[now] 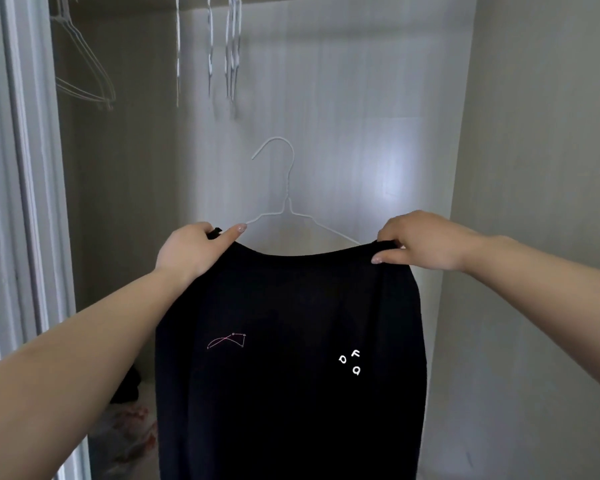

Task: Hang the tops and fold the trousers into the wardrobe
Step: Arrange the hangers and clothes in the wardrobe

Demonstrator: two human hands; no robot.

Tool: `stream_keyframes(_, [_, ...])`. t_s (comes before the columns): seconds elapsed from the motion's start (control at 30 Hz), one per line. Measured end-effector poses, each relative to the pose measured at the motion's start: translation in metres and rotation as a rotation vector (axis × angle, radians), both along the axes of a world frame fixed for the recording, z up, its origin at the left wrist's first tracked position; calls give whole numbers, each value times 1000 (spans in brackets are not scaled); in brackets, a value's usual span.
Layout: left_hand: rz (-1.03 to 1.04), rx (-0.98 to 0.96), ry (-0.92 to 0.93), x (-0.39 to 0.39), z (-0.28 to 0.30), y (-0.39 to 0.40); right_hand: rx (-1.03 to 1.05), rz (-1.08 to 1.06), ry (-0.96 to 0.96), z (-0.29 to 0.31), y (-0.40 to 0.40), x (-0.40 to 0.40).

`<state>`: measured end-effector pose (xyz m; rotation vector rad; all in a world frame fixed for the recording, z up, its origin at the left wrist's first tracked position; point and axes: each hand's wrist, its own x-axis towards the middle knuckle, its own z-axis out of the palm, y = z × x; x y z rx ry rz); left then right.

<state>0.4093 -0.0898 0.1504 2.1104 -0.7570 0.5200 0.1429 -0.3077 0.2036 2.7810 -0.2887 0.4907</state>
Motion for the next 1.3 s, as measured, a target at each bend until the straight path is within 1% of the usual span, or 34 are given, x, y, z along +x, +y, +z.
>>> stream_keyframes(0.07, [-28, -34, 8, -7, 3, -5, 38, 12, -55, -2, 9, 4])
stream_keyframes(0.13, [-37, -81, 22, -10, 5, -7, 165, 34, -128, -5, 14, 4])
stream_keyframes(0.2, [-27, -105, 44, -11, 7, -11, 276, 56, -152, -8, 17, 3])
stream_keyframes(0.33, [-29, -111, 83, -9, 18, -28, 220, 62, -152, -7, 18, 2])
stream_keyframes(0.43, [-93, -131, 132, -16, 31, -47, 273, 53, -286, 6, 21, -5])
stream_keyframes(0.5, [-200, -212, 160, -24, 41, -61, 330, 33, -359, 18, 20, -13])
stream_keyframes(0.6, [-391, -317, 189, -44, 53, -84, 361, -32, -394, 36, 16, -23])
stream_keyframes(0.73, [-694, -329, 145, -90, 70, -118, 301, -183, -434, 64, 4, -39])
stream_keyframes(0.83, [-899, -335, 122, -128, 83, -138, 197, -284, -459, 98, 1, -51])
stream_keyframes(0.93, [-1089, -311, 144, -160, 93, -154, 169, -396, -501, 127, -2, -63])
stream_keyframes(1.07, [-1255, -329, 130, -197, 109, -181, 164, -478, -606, 157, -7, -81])
stream_keyframes(1.17, [-1315, -339, 110, -221, 121, -203, 172, -508, -697, 179, -15, -87])
stream_keyframes(1.3, [-1351, -361, 51, -248, 148, -228, 99, -554, -778, 212, -27, -89])
